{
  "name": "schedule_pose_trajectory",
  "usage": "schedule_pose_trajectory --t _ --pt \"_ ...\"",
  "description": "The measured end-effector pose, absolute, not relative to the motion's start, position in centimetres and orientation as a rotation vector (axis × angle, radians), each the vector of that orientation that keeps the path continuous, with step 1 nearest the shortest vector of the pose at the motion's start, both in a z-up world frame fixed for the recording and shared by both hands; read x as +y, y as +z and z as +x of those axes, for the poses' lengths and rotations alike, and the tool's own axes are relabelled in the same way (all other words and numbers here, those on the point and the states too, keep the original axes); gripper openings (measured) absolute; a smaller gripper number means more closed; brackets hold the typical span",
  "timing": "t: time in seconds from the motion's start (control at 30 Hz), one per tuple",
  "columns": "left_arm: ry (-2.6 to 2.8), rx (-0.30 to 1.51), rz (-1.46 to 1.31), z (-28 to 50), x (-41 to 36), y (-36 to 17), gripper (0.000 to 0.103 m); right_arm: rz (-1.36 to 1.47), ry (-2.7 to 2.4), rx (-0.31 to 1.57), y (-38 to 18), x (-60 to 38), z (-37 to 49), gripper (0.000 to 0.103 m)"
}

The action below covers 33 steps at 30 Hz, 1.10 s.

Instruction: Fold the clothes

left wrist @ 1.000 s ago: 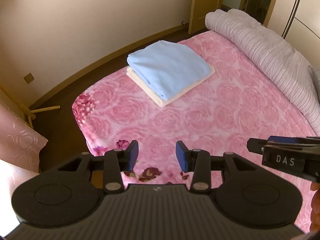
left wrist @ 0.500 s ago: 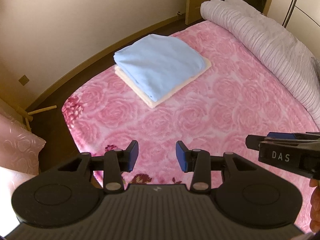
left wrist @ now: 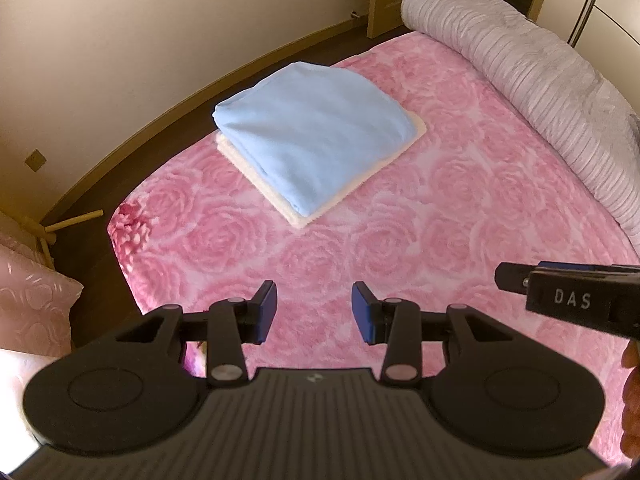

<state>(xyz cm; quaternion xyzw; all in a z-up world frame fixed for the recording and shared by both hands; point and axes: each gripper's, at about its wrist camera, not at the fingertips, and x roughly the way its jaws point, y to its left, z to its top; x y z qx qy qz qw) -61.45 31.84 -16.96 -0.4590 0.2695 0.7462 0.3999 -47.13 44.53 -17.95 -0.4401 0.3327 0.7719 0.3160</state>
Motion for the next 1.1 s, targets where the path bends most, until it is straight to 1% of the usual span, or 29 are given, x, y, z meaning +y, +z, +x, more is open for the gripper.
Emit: schedule_pose_trajectory --t 0.6,1.1 --pt "1.835 0.687 -1.163 -67.4 33.1 -17.5 0.037 -1.136 1.98 0.883 -17.8 45.2 -52.1 0.043" --pt "1.788 0.691 -1.068 -72.1 31.4 -15.7 0.037 -1.061 1.934 0.867 -14.9 41.8 -55.6 0.043"
